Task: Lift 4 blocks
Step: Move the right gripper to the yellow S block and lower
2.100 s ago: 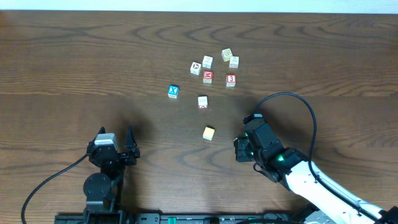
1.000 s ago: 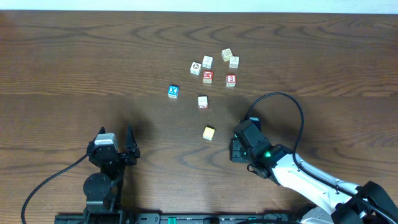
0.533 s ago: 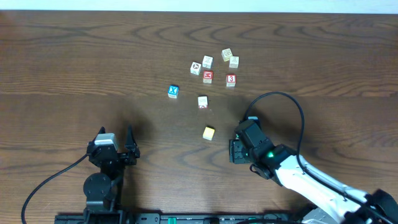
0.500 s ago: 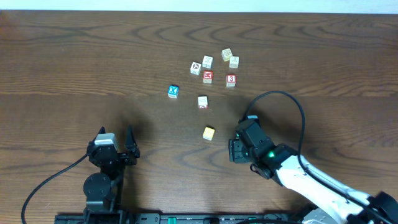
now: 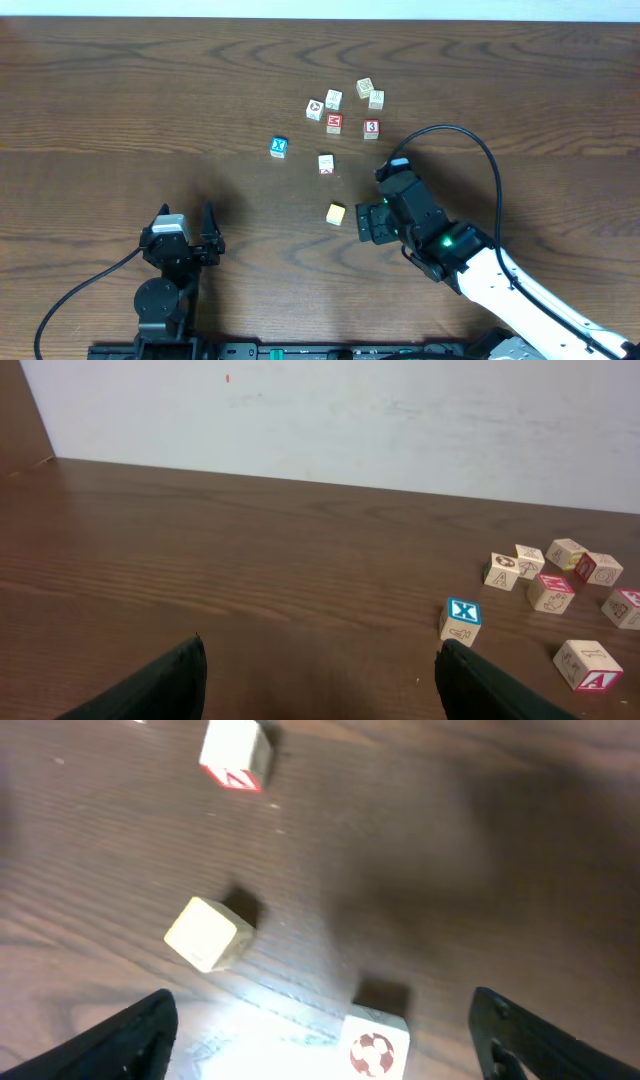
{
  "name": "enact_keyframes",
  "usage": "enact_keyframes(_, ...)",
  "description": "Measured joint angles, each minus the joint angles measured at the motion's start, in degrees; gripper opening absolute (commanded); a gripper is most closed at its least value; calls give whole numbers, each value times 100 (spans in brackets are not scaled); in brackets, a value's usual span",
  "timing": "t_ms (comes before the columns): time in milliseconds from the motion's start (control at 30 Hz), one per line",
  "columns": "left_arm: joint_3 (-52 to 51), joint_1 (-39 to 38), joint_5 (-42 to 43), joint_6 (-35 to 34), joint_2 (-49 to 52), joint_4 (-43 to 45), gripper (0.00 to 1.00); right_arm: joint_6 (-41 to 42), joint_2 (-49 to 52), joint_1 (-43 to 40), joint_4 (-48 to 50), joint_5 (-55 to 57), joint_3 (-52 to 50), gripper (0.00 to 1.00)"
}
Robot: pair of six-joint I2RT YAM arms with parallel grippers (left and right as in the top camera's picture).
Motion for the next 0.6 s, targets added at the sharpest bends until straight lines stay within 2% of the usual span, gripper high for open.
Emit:
enact_keyframes(333,0,0,0,0,0,-2,74,-251,278,0,592,-337,33,91)
enact_keyframes(600,0,0,2,0,0,0,74,85,1213,208,684,-551,514,80)
